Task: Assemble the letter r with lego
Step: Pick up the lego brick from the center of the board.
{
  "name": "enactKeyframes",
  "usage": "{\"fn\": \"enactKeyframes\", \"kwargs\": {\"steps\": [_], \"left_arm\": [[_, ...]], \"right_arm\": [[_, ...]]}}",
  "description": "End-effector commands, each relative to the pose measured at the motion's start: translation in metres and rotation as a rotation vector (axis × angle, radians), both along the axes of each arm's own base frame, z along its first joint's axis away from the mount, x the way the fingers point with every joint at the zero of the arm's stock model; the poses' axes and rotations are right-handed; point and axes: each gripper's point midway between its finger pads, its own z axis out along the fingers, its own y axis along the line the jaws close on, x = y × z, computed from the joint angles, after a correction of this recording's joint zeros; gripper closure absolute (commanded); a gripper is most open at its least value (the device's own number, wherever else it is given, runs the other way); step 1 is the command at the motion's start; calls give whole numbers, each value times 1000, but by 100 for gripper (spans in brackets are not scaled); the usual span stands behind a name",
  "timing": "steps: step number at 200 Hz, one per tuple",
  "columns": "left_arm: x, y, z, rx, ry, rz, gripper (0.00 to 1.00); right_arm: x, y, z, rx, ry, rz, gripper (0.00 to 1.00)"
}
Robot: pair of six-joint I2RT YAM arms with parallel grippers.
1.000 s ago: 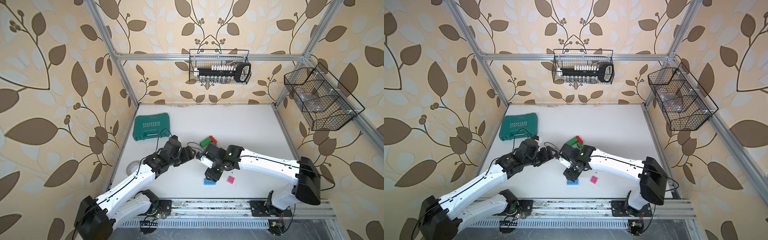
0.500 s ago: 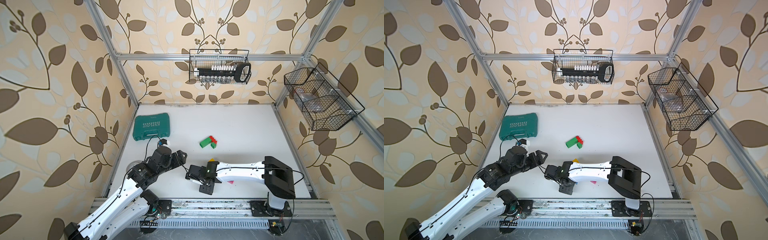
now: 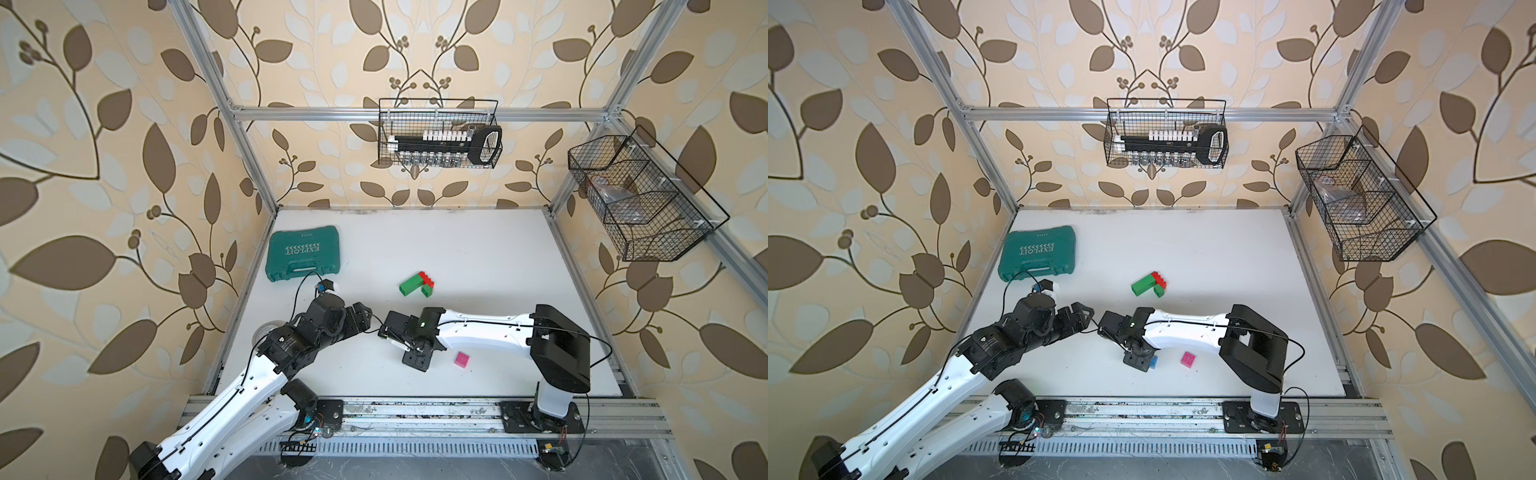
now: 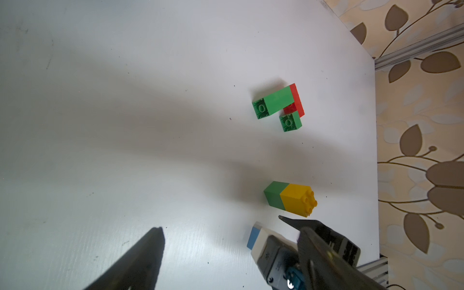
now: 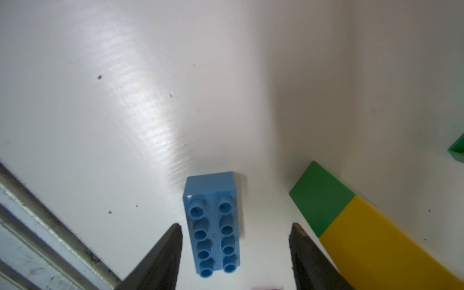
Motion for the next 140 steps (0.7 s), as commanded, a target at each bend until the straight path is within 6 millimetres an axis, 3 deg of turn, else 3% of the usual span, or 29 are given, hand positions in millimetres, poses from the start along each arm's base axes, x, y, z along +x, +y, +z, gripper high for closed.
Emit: {"fn": "enactKeyframes", "kwargs": {"steps": [1,50,93,140], "left_arm": [[1,-6,0,-10,-12,-30,14],[0,-7,-3,-10,-3,-35,15],[2,-9,-6,-16,2,-34,15],[3,-11,-5,-19,-2,-37,15]], "right_arm": [[-3,7,-1,14,27,-11,36],[-7,13,-10,12,70,-8,37],[-9,6,-22,-35,85,-16,39],[-11,9,-20,-18,94,-23,52]]}}
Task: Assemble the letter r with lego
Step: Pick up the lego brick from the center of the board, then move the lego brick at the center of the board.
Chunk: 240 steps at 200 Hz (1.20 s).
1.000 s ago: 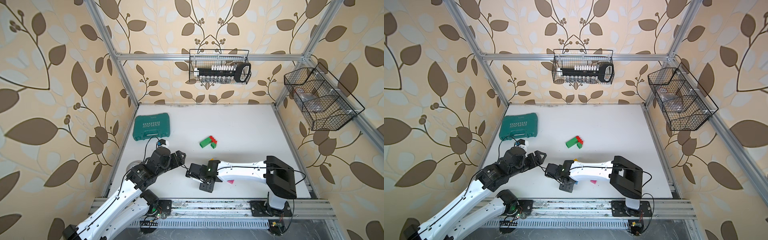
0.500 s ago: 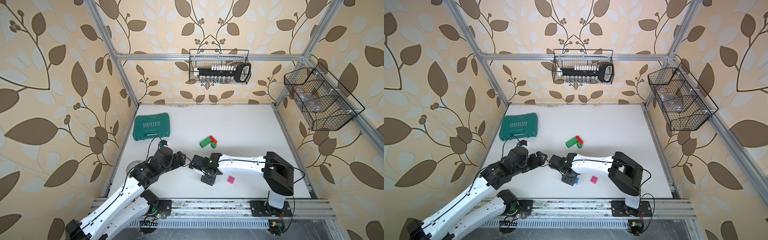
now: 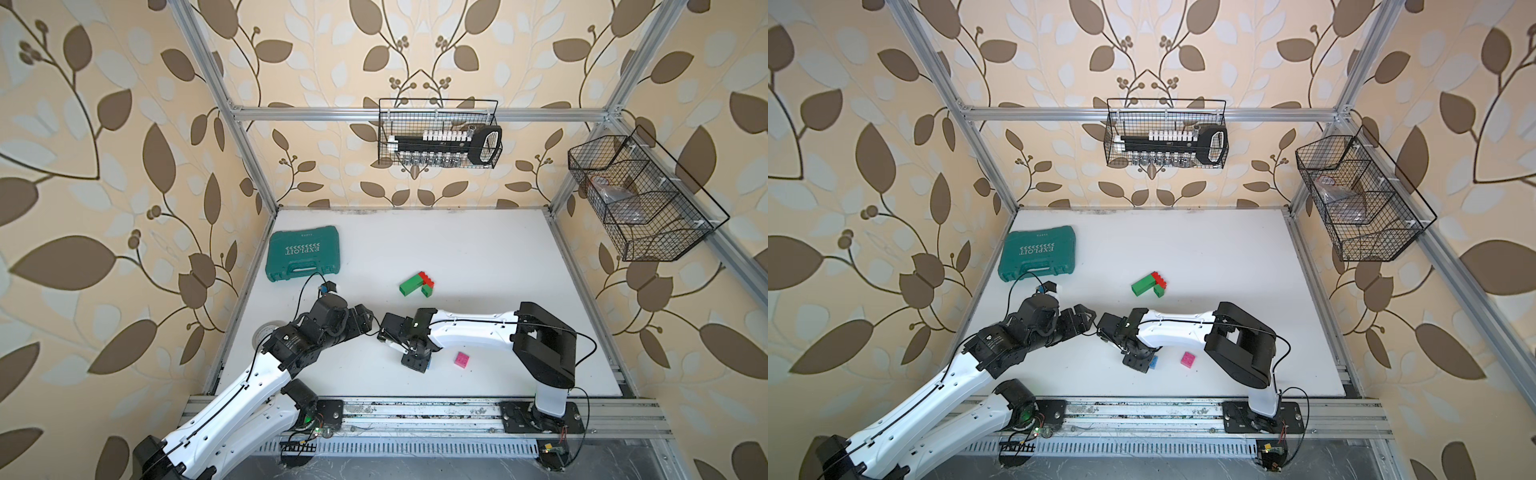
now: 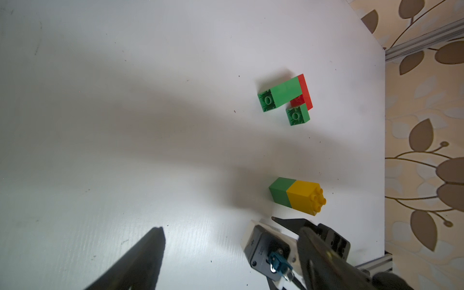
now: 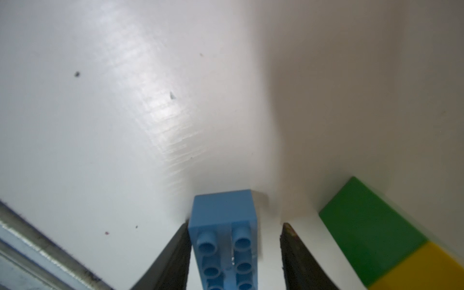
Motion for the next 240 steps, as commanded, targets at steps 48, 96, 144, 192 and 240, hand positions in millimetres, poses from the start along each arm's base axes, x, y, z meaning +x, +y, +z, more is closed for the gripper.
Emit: {"fn": "enactKeyframes", "kwargs": {"steps": [48,96,144,192,240], "left_arm": [[7,-10,8,-27,-36,-31,16],[13,-17,15,-28,-54,-57,16],[18,-21,15,-51,-76,-53,17],[20,-24,12,-72,-75,-48,18],[20,-25,10,-76,-64,-49,18]], "right_arm": [[-5,5,20,49,16,-33,100],[-10,2,97,275,-66,-18,100],[10,-57,138,318,-242,-115,100],[24,-87,106,378,-162,-410,100],[14,-74,66,329,-57,-383,100]]}}
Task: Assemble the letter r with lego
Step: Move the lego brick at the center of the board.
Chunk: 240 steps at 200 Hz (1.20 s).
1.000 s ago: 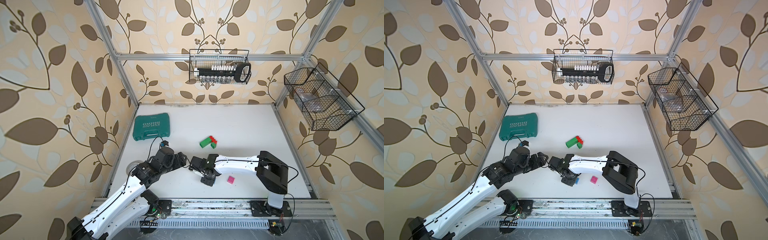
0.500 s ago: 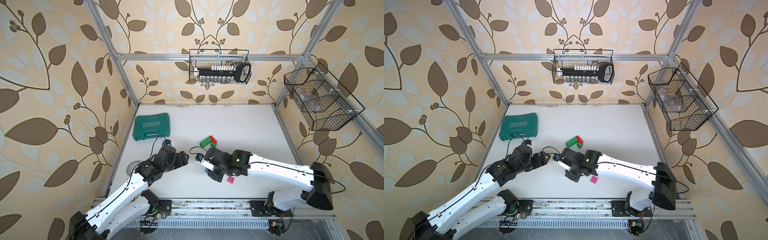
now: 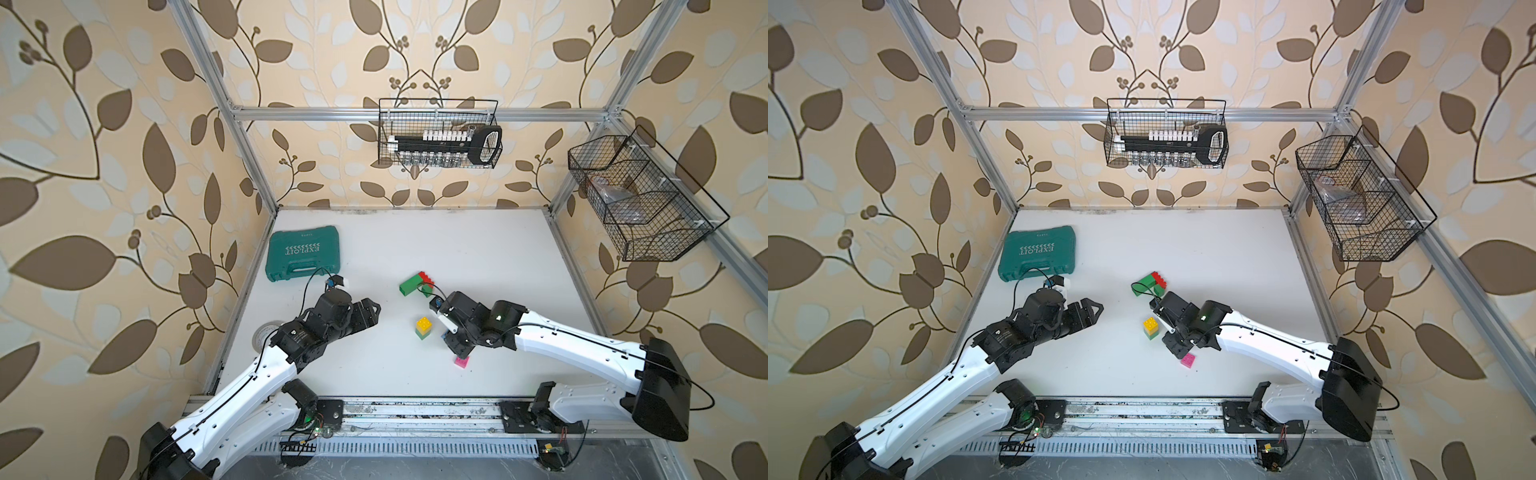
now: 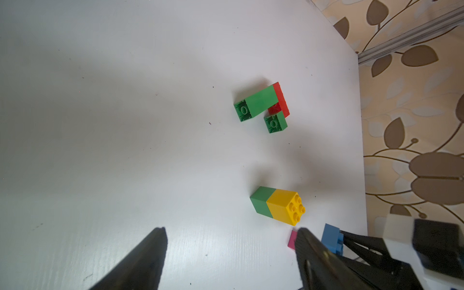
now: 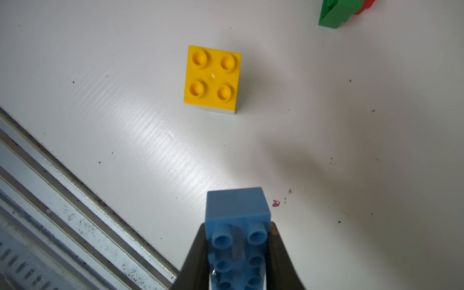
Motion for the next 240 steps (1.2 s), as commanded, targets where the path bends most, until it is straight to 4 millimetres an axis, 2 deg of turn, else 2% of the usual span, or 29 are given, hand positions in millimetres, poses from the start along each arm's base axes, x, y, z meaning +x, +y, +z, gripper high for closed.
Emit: {"fn": "enactKeyframes", "kwargs": {"steps": [1,29,50,63,73,92,128,188,211,240], "left_arm": [[0,-5,1,-23,-2,-13,18],[0,-5,-1,-23,3,-7,18],[0,-4,-2,-21,6,-3,18],[0,-4,-3,-21,6,-2,18],[0,-4,-4,-21,10,-2,18],[0,-6,-5,-24,14,-8,18],[0,-12,-9,-31,35,-33,18],[-5,-15,-10,-19,52,-79,18],[-7,-15,-11,-16,55,-85,18],[-8,-15,-13,-18,60,-83,18]], "right_arm": [[-2,17,-10,45,37,11,100],[-10,31,-22,62,59,118,100],[-1,35,-18,20,-5,140,100],[13,25,-9,9,-38,51,100],[23,12,-1,21,-26,-84,100],[28,-18,7,-11,-18,-311,100],[6,-49,-3,11,61,-552,100],[-25,-93,-35,-125,126,-738,100],[-30,-95,-46,-138,151,-752,100],[-27,-75,-64,-124,204,-675,100]]}}
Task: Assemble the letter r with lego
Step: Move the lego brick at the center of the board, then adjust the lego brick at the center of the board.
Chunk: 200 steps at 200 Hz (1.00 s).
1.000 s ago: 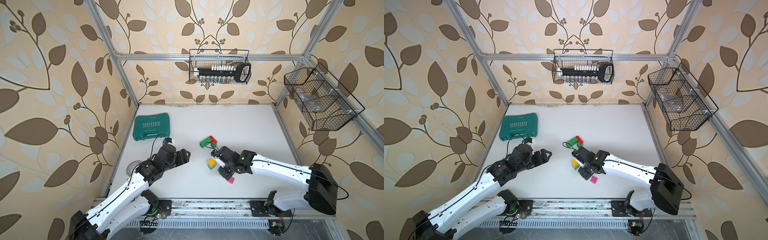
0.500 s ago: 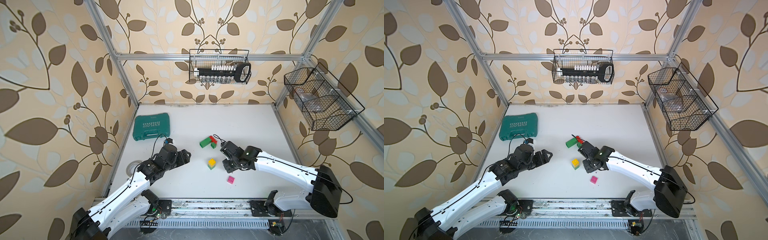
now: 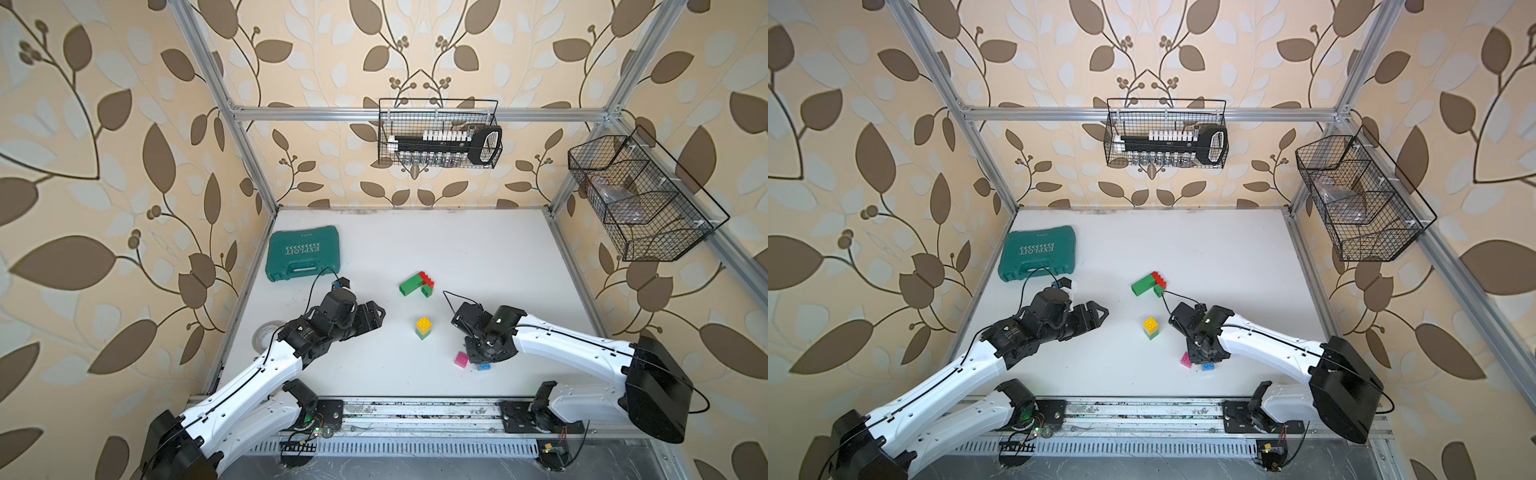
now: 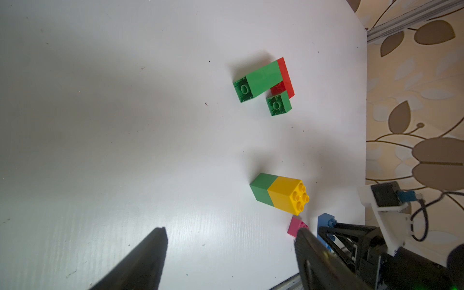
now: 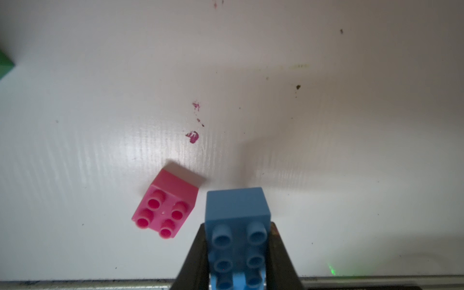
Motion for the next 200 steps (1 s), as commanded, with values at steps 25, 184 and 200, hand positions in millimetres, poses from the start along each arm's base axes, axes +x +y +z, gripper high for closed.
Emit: {"fn": "enactKeyframes", "kwargs": {"steps": [25,184,200], "left_arm": [[-3,-2,4,0,-12,-27,18],[-8,22,21,12,-78,65,17],[-10,25,22,1,-82,78,17]], "right_arm": [[9,36,-20,59,41,117,100],[40,114,109,158,-193,1215,100],[14,116,112,226,-169,1456,100]]}}
